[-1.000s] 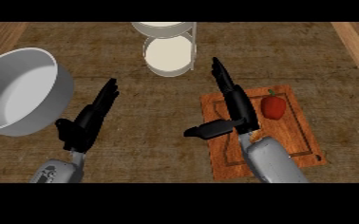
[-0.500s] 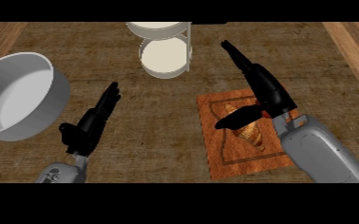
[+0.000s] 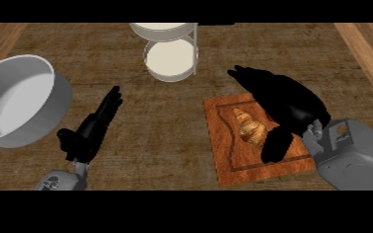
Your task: Pick the croissant from the cutting board and place it in the tiered basket
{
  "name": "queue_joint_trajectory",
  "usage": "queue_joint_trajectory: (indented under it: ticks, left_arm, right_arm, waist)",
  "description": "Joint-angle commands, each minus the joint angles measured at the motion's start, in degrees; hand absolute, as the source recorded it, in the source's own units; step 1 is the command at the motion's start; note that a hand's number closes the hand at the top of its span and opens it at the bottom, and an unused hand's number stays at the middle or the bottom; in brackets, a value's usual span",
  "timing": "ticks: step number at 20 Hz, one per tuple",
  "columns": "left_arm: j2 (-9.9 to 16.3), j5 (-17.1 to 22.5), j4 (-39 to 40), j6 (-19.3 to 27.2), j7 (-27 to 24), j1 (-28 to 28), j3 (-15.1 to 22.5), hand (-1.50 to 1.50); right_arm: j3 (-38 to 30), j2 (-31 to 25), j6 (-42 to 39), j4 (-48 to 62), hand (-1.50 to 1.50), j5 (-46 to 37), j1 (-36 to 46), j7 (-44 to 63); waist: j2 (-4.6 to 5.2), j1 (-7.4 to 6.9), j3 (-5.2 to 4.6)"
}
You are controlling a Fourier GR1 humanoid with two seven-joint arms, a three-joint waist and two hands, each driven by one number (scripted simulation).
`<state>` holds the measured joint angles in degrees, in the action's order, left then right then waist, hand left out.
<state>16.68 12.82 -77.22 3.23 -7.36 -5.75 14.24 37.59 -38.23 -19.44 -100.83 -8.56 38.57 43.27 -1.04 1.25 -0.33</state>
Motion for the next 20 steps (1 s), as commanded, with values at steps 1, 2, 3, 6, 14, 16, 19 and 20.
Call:
queue_joint_trajectory:
  ticks: [1, 2, 3, 6, 14, 16, 19, 20]
  left_arm:
    - [-2.35, -2.04, -1.33, 2.52, 0.95, 0.12, 1.45, 0.00]
    - [1.42, 0.54, -2.21, -1.79, -0.50, 2.22, -1.00, 0.00]
    - [-1.74, -1.92, -1.83, 1.14, -0.26, 1.66, 1.10, 0.00]
    - [-0.18, -0.32, 0.32, -1.79, 1.20, -1.94, -1.74, 0.00]
    - [-3.00, -3.31, -1.25, 0.10, 1.55, -0.96, 0.70, 0.00]
    - [-1.15, -1.31, 2.28, -2.86, -0.97, -2.02, -2.57, 0.00]
    - [-2.50, -1.99, 0.57, -2.39, -1.81, -0.13, -1.90, 0.00]
    - [-3.35, -2.97, -2.63, -0.91, 2.63, -0.53, -0.30, 0.00]
  right_arm:
    - [-1.66, -1.39, -9.59, -8.57, -1.50, 5.82, 2.76, 13.72]
    - [1.48, 1.28, -7.15, -12.90, -1.50, 4.25, -0.51, 19.20]
    - [0.09, 2.33, -9.50, -12.68, -1.50, 6.29, 1.20, 21.45]
    - [-1.29, 3.16, -10.02, -11.08, -1.50, 6.07, 2.07, 23.68]
    - [3.36, 1.51, -6.66, -9.38, -1.50, -5.47, -3.03, 22.79]
    - [3.11, 2.21, -6.23, -8.51, -1.50, -6.43, -3.84, 24.30]
    - [3.10, 4.79, -6.28, -4.34, -1.50, -7.59, -6.04, 22.21]
    - [2.87, 6.71, -6.60, -5.44, -1.50, -7.72, -6.02, 24.22]
  waist:
    - [0.49, -0.47, 0.22]
    - [0.41, -0.54, 0.22]
    - [0.63, -0.81, 0.24]
    - [0.88, -1.05, 0.25]
    - [0.88, -1.36, 0.30]
    - [0.98, -0.99, 0.26]
    - [1.01, -1.40, 0.29]
    - [0.92, -1.41, 0.31]
